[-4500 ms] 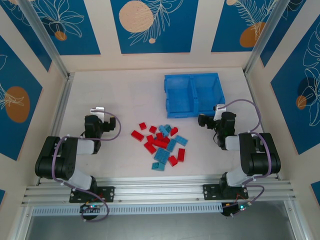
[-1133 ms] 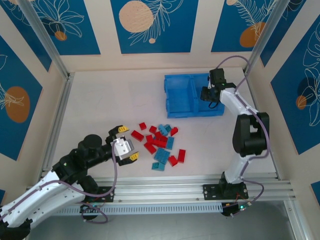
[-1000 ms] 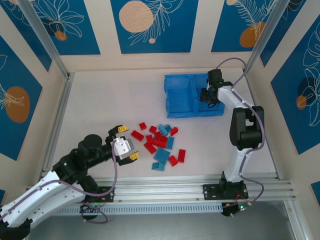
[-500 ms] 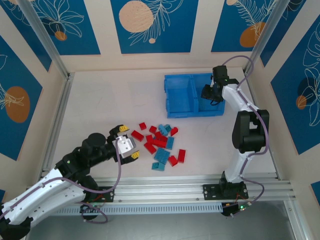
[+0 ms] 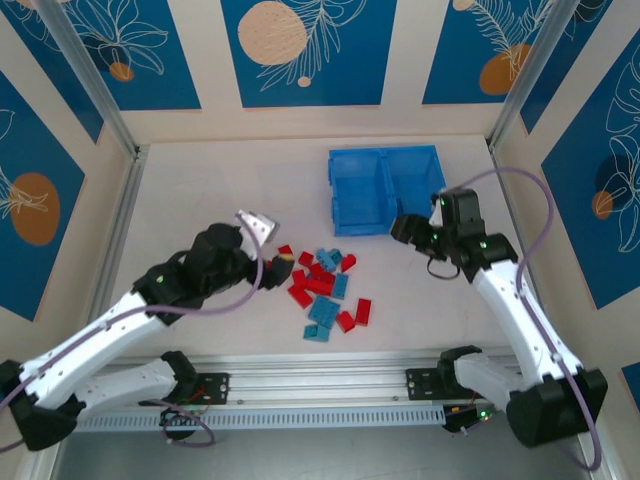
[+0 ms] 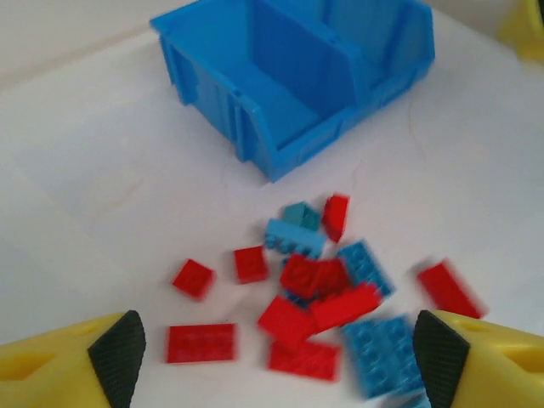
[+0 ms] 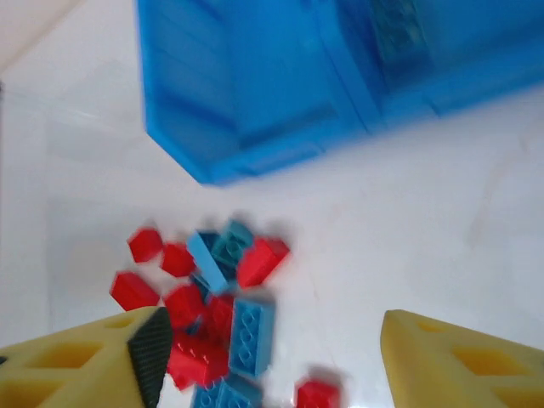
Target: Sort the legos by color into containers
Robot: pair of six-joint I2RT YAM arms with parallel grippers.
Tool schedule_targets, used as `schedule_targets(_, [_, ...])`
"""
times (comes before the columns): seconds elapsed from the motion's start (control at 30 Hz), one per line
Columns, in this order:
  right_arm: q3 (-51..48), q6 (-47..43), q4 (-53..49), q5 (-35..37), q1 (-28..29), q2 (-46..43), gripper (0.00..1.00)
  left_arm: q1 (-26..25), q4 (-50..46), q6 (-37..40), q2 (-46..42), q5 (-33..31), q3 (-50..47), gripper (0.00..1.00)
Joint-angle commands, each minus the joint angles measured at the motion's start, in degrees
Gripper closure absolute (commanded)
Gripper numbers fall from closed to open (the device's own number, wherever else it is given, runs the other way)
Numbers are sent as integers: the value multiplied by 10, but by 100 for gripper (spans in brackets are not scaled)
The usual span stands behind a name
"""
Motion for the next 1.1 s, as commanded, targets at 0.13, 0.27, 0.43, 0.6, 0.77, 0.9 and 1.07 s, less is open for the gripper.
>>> schedule_targets(0.13, [-33, 98, -162, 23, -23, -150, 9, -123, -11, -352, 227, -11, 88, 22])
schedule_targets(0.27, [-21, 93, -200, -2, -24, -187, 8, -175, -39, -375, 369, -23, 181, 23])
schedule_targets(0.43, [-10, 87, -242, 1, -24, -219, 7, -195, -83, -390, 487, -48, 257, 24])
schedule_targets(0.6, [-7, 81, -260, 18, -25, -238, 6, -195, -93, -386, 566, -41, 294, 27])
schedule_targets(0.77, [-8, 76, -260, 14, -25, -237, 5, -196, -68, -370, 621, -2, 310, 31])
schedule_targets(0.9, [-15, 77, -262, -4, -24, -238, 5, -196, -82, -368, 653, -15, 328, 41])
schedule_targets(1.07, [-10, 76, -279, -21, -25, -237, 4, -196, -62, -367, 667, 11, 324, 57])
